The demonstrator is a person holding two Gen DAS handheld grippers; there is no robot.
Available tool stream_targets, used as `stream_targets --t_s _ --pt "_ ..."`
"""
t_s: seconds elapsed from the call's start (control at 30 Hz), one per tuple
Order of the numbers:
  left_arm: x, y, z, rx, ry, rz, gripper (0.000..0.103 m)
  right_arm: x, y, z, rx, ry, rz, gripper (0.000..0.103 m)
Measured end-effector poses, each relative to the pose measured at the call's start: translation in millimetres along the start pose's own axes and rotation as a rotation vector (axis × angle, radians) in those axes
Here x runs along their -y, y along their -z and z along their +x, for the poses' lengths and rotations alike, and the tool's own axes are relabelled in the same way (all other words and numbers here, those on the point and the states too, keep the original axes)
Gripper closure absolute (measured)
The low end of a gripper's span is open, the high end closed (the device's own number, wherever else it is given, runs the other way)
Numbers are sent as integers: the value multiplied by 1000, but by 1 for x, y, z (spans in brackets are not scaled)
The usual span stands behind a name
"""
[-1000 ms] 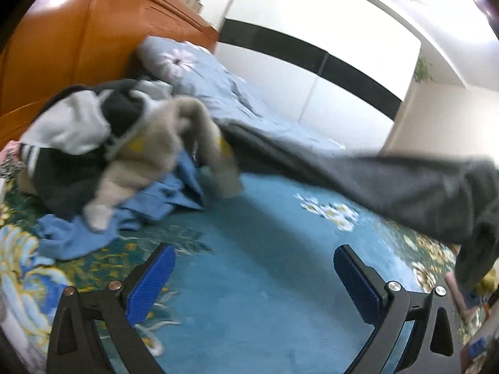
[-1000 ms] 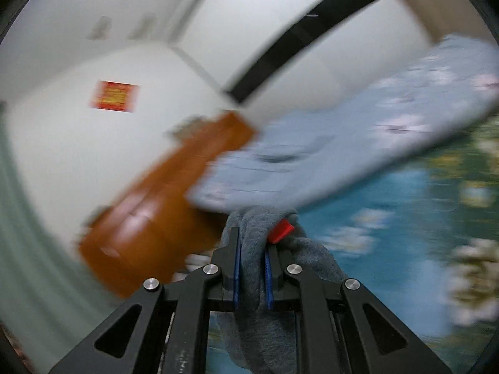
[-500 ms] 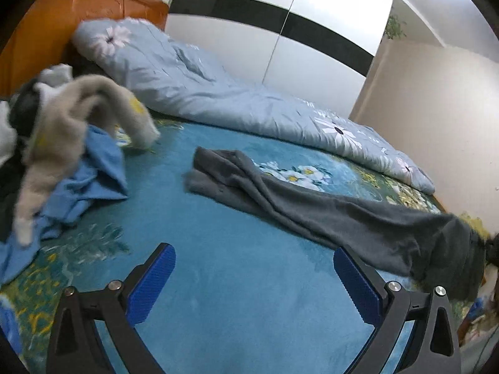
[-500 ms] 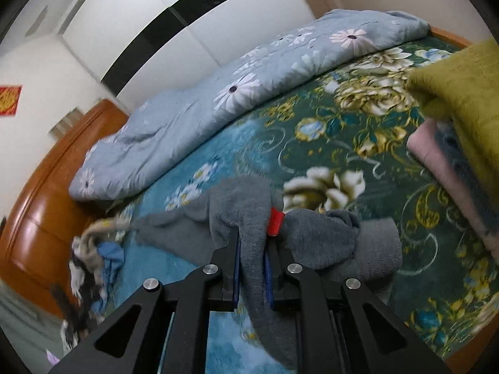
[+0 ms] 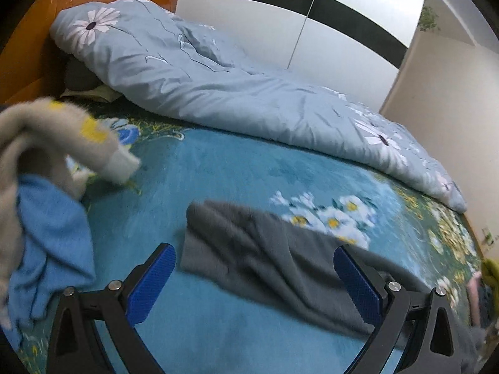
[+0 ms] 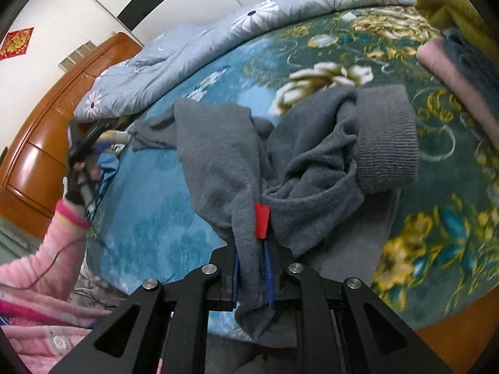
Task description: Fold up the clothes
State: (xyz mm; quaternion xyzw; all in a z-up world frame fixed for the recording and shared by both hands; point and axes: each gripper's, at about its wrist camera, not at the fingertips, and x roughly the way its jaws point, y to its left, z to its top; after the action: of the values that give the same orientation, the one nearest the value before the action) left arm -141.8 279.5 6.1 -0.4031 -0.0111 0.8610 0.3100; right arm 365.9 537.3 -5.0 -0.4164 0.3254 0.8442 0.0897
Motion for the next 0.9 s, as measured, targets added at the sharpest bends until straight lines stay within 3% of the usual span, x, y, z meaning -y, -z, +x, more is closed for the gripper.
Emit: stream_targets --t_s 0.13,0.2,0.37,0.53,0.7,0.77,0.9 --pt "3 -11 23 -33 -15 -6 0 -6 -1 -8 17 30 10 77" --pt "4 -14 33 -53 -11 -3 0 -11 -3 -20 39 27 -6 61" --pt "6 -17 49 -83 1 -6 0 -8 -8 -48 128 61 -9 50" --pt "10 -16 66 -112 -10 -19 8 34 -21 -50 204 113 176 49" --pt "4 -10 80 -154 -15 -47 19 68 -20 -28 197 -46 374 49" --pt "1 -9 82 -156 -17 -51 25 69 -19 -16 171 -54 382 49" --pt "-1 -9 85 -164 -52 -47 49 73 -22 0 161 -81 416 49"
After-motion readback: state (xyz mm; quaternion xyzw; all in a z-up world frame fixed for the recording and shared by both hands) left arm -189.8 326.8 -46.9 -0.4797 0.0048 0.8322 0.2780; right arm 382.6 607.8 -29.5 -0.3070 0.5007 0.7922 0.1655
